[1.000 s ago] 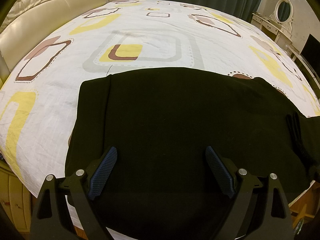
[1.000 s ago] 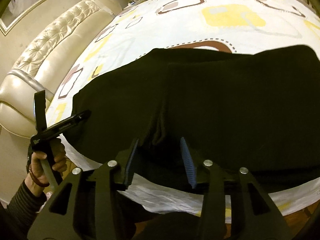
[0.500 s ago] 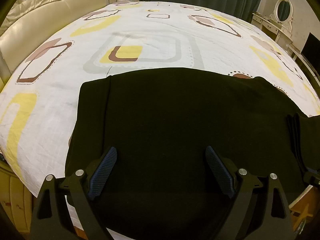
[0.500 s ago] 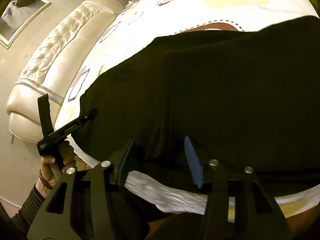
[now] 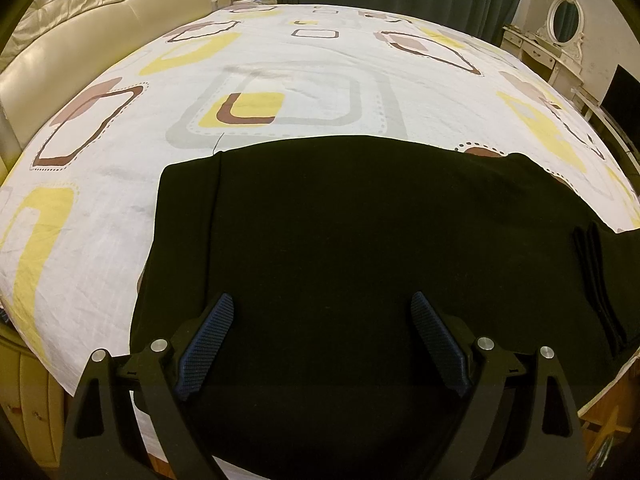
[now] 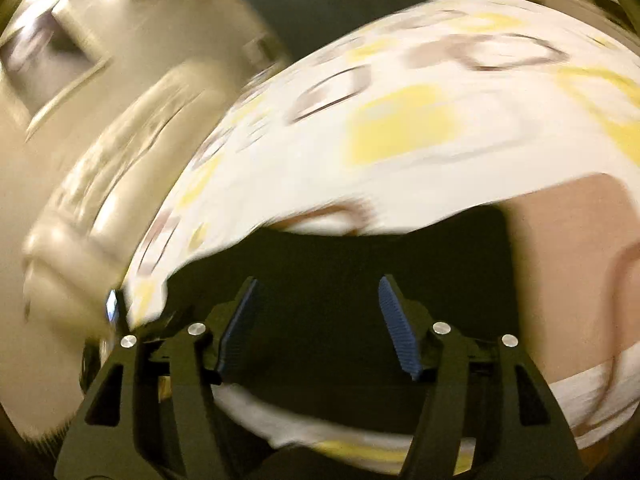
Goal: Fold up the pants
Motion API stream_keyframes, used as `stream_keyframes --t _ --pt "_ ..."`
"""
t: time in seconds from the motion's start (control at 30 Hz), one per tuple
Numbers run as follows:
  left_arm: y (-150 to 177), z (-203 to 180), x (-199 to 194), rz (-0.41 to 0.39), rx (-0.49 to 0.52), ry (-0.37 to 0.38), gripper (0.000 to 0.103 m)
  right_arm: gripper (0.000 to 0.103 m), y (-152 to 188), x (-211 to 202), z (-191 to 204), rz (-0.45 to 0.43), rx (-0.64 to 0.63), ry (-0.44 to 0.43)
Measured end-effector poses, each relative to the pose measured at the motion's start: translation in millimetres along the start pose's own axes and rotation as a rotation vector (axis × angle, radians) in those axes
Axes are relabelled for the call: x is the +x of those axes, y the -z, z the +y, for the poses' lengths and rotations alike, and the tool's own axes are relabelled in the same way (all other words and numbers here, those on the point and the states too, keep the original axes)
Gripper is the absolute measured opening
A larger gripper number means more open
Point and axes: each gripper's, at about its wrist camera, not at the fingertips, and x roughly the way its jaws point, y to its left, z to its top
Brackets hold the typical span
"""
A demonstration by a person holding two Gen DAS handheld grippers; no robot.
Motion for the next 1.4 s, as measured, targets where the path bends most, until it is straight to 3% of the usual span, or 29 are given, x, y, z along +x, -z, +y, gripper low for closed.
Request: stream_keyframes --t 0.1,0.2,0.27,0.3,0.33,0.43,0.57,0.7,0.9,1.0,1.07,1.1,1.13,1.4 --pt "0 -1 0 -0.001 -0.002 -0.002 0.090 0.061 -16 12 -71 0.024 0.197 0.000" --pt "1 -2 0 -0.004 -0.002 -0.004 0.090 0.061 -14 35 -118 0.048 0.377 -0.111" --pt "1 -2 0 -0.004 -0.002 -0.004 0.090 0.055 -11 47 -125 0.074 0.401 -0.146" --pt "1 -2 0 -0.003 -0.002 -0.004 0.090 0.045 -10 54 -127 0.084 0.398 -0.148" --pt "1 -2 0 -0.003 -0.002 -0.004 0.090 0.036 -9 58 -128 0.094 0.395 -0.125" --pt "1 -2 0 -0.004 -0.002 -0.005 0.090 0.025 -6 67 -136 0.116 0.396 -0.090" --pt "2 -2 -1 -0.009 0.001 -0.007 0.090 0.025 -3 67 -138 0.113 0.407 -0.099" --pt "2 -1 -1 -0.010 0.004 -0.001 0.090 0.033 6 50 -144 0.086 0.454 -0.160" --pt "2 -2 -1 -0.010 0.002 0.000 0.090 0.045 53 4 -149 0.074 0.475 -0.232" --pt "2 -3 -1 -0.009 0.002 0.000 0.090 0.048 71 -8 -149 0.090 0.484 -0.230" --pt "2 -3 -1 -0.011 0.003 -0.001 0.090 0.040 80 -12 -151 0.096 0.473 -0.193" --pt "2 -3 -1 -0.011 0.003 -0.001 0.090 0.029 81 -11 -149 0.102 0.450 -0.143" --pt "2 -3 0 -0.011 0.004 -0.002 0.090 0.027 82 -11 -144 0.097 0.427 -0.117" --pt "2 -3 0 -0.013 0.007 -0.002 0.090 0.031 77 -37 -118 0.010 0.347 0.003"
